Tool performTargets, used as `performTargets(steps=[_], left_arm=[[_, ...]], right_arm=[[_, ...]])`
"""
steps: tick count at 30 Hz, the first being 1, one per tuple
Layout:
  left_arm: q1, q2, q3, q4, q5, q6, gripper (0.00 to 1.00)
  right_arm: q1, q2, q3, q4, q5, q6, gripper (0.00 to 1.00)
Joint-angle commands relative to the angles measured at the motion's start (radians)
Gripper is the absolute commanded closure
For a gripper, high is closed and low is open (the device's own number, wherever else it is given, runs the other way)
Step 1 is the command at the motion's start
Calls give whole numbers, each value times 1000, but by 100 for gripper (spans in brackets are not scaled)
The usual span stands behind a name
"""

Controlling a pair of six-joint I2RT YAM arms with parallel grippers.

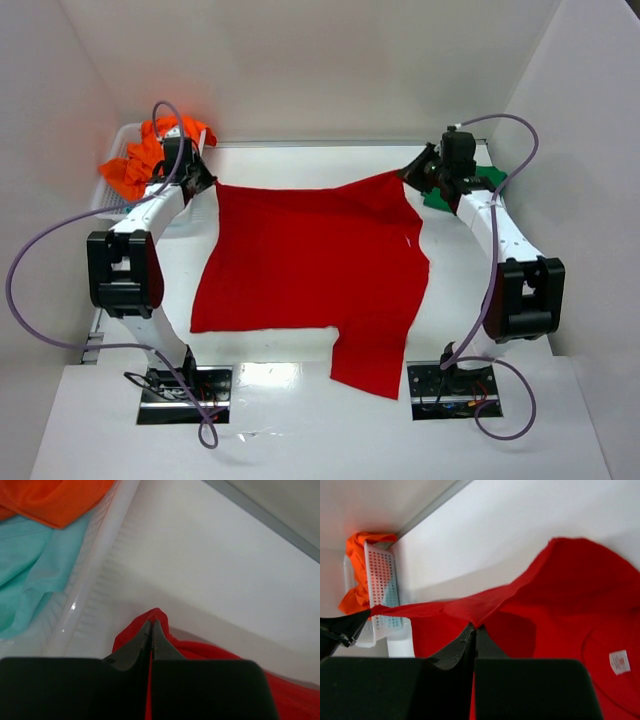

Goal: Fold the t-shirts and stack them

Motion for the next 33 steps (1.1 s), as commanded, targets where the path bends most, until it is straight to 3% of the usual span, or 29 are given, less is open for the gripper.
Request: performTargets(steps=[1, 20, 33], left_arm=[[6, -81, -51, -4, -5, 26, 100], [15, -101, -152, -57, -28, 35, 100], [15, -131, -221, -79, -59, 15, 100]], right_arm=[[-4, -99, -75, -34, -13, 31, 100], [-4, -483, -445, -144, -60, 145, 100], [18, -584, -646, -192, -99, 215, 100]])
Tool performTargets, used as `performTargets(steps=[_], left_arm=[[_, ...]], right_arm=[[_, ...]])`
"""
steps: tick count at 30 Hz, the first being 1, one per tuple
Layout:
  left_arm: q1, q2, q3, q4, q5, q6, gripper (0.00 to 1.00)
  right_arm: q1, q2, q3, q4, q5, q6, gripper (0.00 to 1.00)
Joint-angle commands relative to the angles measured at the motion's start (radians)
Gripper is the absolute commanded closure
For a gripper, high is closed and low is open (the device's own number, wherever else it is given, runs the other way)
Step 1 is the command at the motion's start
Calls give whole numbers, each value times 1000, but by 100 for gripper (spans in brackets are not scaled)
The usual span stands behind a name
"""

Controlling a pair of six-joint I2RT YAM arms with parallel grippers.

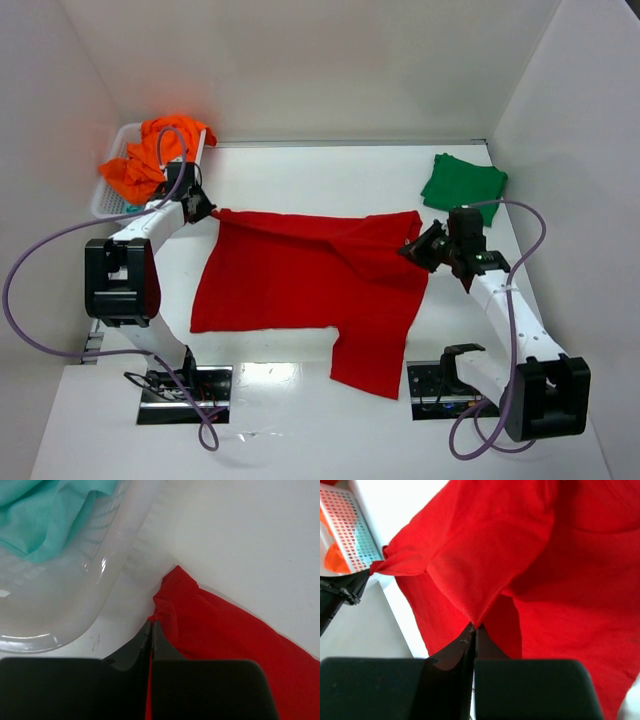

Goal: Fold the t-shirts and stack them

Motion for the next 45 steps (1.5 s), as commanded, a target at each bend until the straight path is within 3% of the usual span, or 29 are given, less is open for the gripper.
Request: performTargets(steps=[1, 11, 14, 17, 20, 21, 24, 27, 34, 45], left_arm=[[8, -50, -23, 5, -31, 10, 100], [8, -41, -23, -4, -31, 10, 100], [8, -41, -23, -4, -31, 20, 100], [8, -41, -23, -4, -31, 20, 100], [8, -41, -23, -13, -31, 20, 100], [8, -41, -23, -14, -22, 20, 100], [8, -41, -32, -23, -22, 20, 100], [8, -41, -41, -23, -13, 20, 100], [8, -41, -42, -23, -4, 20, 100], [8, -41, -42, -14, 7, 20, 100]], right_arm=[[21, -41, -65, -5, -13, 40, 100], [32, -12, -123, 30, -1, 58, 99], [32, 8, -123, 21, 14, 40, 85], [32, 19, -103, 12, 34, 31, 84], [32, 28, -94, 12, 44, 21, 63], [32, 28, -82, 3, 56, 21, 47], [32, 54, -61, 22, 82, 11, 24], [32, 96, -16, 50, 117, -12, 18], [32, 275, 94, 116, 200, -83, 15], [32, 444, 123, 188, 219, -120, 24]])
